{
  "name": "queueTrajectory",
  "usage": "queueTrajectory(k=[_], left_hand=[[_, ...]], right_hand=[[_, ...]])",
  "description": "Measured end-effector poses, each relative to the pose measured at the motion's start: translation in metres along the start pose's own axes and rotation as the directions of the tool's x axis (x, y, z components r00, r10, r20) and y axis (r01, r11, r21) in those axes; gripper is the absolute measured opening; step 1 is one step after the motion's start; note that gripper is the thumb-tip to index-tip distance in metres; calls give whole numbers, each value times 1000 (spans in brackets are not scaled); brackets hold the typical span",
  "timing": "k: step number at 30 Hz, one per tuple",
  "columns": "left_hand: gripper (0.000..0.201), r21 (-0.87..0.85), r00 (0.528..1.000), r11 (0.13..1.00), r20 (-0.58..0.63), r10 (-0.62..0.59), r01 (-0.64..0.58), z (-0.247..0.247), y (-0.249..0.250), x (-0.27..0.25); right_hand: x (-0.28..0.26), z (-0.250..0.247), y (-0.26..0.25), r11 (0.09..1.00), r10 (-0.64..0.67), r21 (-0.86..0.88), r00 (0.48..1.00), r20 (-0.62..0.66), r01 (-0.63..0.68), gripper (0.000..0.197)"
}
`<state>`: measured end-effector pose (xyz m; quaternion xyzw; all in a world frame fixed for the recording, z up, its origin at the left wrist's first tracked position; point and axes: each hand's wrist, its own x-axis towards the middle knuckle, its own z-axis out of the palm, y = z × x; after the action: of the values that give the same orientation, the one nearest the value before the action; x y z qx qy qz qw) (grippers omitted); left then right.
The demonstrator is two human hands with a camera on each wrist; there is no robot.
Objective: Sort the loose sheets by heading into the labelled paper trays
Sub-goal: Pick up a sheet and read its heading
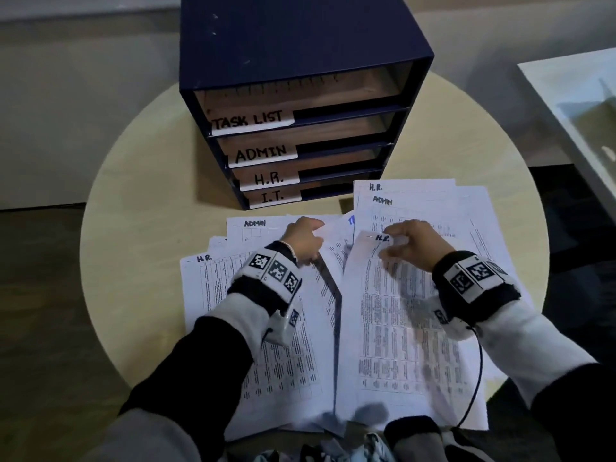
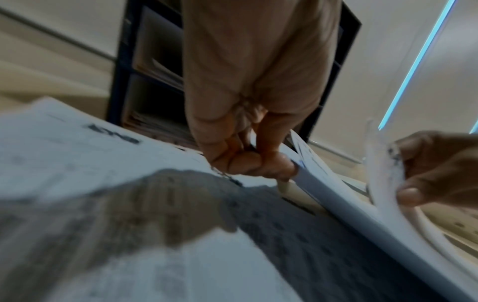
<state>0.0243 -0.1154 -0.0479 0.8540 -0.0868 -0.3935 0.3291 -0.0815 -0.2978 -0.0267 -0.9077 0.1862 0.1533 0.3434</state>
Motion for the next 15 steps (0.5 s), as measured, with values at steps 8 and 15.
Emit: queueTrajectory(k=[8, 15], left_hand=[[2, -142, 955, 990, -290, -57, 16, -30, -36, -11], [100, 436, 875, 805, -443, -197, 402, -70, -93, -32]], right_hand=[[-1, 50, -33, 923, -255, -243, 947, 197, 299, 14], [-9, 81, -25, 846, -257, -437, 952, 169, 306, 23]])
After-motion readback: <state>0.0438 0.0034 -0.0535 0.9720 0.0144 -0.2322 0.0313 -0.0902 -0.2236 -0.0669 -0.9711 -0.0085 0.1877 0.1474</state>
